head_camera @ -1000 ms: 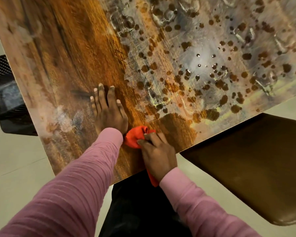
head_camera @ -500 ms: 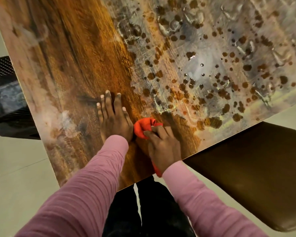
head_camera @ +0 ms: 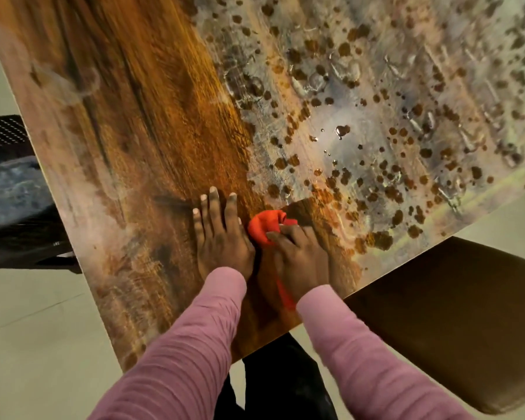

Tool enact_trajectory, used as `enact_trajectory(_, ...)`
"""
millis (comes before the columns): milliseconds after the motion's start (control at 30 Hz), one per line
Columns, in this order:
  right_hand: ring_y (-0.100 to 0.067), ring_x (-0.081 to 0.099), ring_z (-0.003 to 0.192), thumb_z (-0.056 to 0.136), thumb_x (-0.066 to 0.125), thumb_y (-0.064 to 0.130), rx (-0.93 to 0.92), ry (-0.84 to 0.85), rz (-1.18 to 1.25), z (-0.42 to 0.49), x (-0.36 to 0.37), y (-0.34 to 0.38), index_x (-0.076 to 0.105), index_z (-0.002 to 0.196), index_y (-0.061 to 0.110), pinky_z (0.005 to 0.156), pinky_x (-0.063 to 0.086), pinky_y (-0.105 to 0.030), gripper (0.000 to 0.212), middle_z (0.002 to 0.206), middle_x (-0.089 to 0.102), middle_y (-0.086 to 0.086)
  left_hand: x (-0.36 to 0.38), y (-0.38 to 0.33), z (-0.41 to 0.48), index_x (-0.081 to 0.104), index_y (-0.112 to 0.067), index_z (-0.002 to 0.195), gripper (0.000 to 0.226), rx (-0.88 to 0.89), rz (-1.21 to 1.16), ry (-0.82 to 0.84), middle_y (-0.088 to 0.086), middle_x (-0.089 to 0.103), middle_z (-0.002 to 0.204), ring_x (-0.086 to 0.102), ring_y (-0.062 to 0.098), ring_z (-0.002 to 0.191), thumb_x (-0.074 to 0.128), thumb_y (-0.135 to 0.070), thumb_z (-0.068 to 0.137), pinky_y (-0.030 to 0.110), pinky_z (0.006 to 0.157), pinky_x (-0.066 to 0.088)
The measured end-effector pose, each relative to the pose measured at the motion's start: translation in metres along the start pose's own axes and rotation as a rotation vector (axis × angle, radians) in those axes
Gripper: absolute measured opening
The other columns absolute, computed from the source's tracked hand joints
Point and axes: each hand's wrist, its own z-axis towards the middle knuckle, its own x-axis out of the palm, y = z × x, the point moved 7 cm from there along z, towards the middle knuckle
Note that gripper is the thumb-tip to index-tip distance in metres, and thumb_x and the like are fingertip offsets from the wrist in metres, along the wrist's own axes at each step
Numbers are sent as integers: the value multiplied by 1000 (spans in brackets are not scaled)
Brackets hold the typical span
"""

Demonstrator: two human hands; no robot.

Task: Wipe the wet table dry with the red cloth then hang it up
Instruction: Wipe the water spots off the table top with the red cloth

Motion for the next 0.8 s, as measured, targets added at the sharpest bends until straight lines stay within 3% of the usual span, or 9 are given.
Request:
enact_trajectory(133, -30, 53, 100, 88, 62, 14, 373, -73, -36, 44, -14, -63, 69, 113, 16, 83, 46, -37, 26, 109, 63, -8, 0, 0, 0, 34, -17, 146, 51, 21, -14, 22, 14, 24, 158, 15, 30, 147, 31, -20, 95, 37, 120, -3)
enact_trajectory(267, -27, 52, 105, 90, 59, 24, 472, -68, 53, 48, -20, -72, 63, 122, 18, 92, 40, -37, 33, 116, 60, -4, -2, 2, 0, 33, -18, 146, 53, -3, -59, 51, 12, 22, 159, 13, 28, 147, 24, -23, 95, 37, 120, -5)
enact_trajectory(367, -27, 51, 110, 88, 61, 24, 414, -100, 61, 37, -22, -42, 60, 122, 18, 92, 40, -37, 35, 120, 61, -5, -7, 6, 4, 38, -18, 144, 53, -35, -132, 37, 13, 23, 158, 14, 30, 147, 22, -22, 93, 40, 121, 2)
enact_trajectory(533, -37, 49, 116, 82, 63, 27, 138, 47, -41, 27, 8, 18, 64, 118, 19, 95, 42, -49, 37, 131, 56, -10, -18, 13, 29, 43, -12, 140, 56, -26, -154, -48, 18, 27, 156, 19, 36, 145, 33, -13, 86, 48, 119, 11)
enact_trajectory(667, -40, 57, 100, 86, 57, 24, -49, 25, -166, 26, 4, -3, 67, 117, 20, 79, 49, -47, 34, 125, 58, -19, -26, 16, 79, 37, -16, 143, 55, -17, -90, -67, 15, 23, 158, 15, 33, 147, 36, -14, 88, 50, 119, 10)
enact_trajectory(800, -40, 48, 115, 91, 56, 19, 270, -28, -114, 69, -6, -58, 63, 124, 20, 92, 46, -50, 34, 136, 50, -15, -28, 16, 123, 37, -16, 143, 51, 18, -33, -106, 14, 22, 158, 13, 32, 147, 36, -16, 91, 45, 120, 4)
